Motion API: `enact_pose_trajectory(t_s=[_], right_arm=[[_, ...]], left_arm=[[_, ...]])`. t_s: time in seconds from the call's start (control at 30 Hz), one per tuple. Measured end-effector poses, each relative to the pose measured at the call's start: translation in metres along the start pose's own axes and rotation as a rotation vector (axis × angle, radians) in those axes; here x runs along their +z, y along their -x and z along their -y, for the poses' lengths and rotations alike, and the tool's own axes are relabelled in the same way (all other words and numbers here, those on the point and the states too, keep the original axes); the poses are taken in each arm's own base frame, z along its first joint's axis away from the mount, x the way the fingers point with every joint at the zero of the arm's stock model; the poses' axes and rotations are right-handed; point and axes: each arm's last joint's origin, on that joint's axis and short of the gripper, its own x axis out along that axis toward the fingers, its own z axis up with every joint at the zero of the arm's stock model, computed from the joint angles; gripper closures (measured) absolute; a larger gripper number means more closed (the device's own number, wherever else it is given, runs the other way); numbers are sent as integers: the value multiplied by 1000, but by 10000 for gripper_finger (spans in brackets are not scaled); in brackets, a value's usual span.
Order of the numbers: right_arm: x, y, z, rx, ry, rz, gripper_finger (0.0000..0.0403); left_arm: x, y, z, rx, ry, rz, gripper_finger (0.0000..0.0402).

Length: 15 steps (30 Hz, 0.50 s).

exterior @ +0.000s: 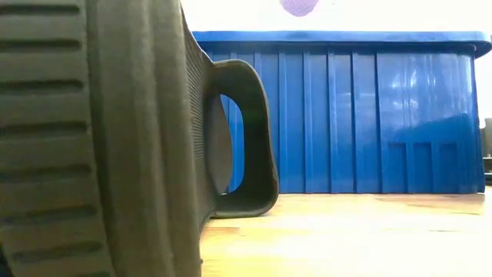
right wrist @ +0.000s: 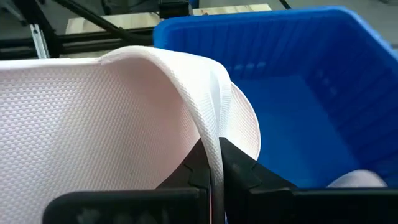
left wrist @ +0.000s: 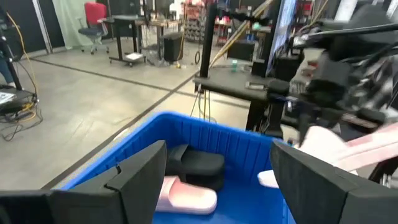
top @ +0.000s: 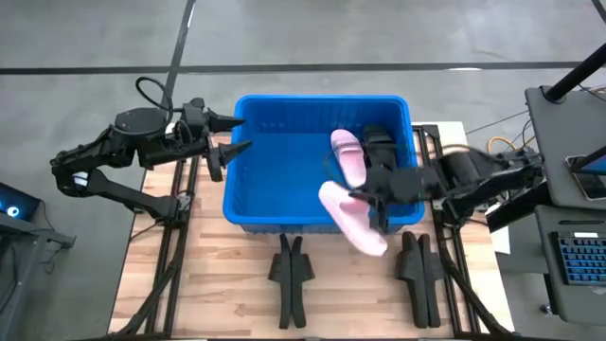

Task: Pick and place slides into bin
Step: Put the pink slide into the blue bin

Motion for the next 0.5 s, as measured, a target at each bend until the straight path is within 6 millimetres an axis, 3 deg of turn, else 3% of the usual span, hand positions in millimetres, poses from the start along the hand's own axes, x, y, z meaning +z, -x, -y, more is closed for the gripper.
enact_pose_trajectory(t_s=[0.23, 0.5], right_arm=[[8, -6, 68, -36, 86, -25, 394], [-2, -26, 140, -69, 141, -117, 394]], left_arm=[[2, 0, -1, 25, 5, 19, 130], [2, 0, -1, 66, 8, 30, 130]])
